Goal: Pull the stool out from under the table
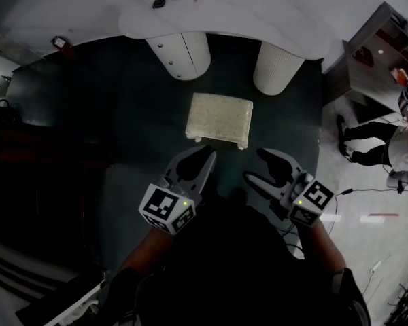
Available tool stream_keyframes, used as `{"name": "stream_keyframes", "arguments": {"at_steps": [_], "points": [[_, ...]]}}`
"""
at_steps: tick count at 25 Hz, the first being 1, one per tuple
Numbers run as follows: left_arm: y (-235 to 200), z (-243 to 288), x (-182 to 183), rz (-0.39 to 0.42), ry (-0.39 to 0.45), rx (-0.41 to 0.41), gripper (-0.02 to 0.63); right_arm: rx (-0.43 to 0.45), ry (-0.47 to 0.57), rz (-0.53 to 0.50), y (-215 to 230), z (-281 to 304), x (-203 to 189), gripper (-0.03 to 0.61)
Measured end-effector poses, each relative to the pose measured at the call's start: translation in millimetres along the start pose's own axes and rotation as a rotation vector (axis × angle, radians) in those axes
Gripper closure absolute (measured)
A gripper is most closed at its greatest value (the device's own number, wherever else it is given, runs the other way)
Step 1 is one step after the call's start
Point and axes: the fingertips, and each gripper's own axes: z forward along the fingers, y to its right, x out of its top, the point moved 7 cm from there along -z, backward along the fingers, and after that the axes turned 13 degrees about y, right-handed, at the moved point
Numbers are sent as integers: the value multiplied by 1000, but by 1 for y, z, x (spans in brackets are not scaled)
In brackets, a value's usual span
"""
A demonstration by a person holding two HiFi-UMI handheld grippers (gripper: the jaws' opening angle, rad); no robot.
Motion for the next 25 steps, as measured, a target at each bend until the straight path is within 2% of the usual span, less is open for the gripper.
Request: {"name": "stream_keyframes", "arguments": {"at_steps": [2,4,7,10,16,21,25], "points": [[14,-5,10,33,13,1,571,0,47,-8,-12,-9,11,371],[19,-8,19,75,21,6,575,-3,81,-25,-20,-12,21,416],[24,-13,36,132,48,7,590,5,80,-98,-35,-12,33,435],[25,-21,56,135,92,-13,595,-6,82,-166,-50,-5,47,452],[8,-45,86,253,132,-33,595,-47,105,-207,-73,23,59,504],[-14,-63,98,271,142,-1,595,-72,107,-231,-85,40,52,532],[-35,-74,98,233,92,44,595,-108,115,-212,-87,40,56,554]]}}
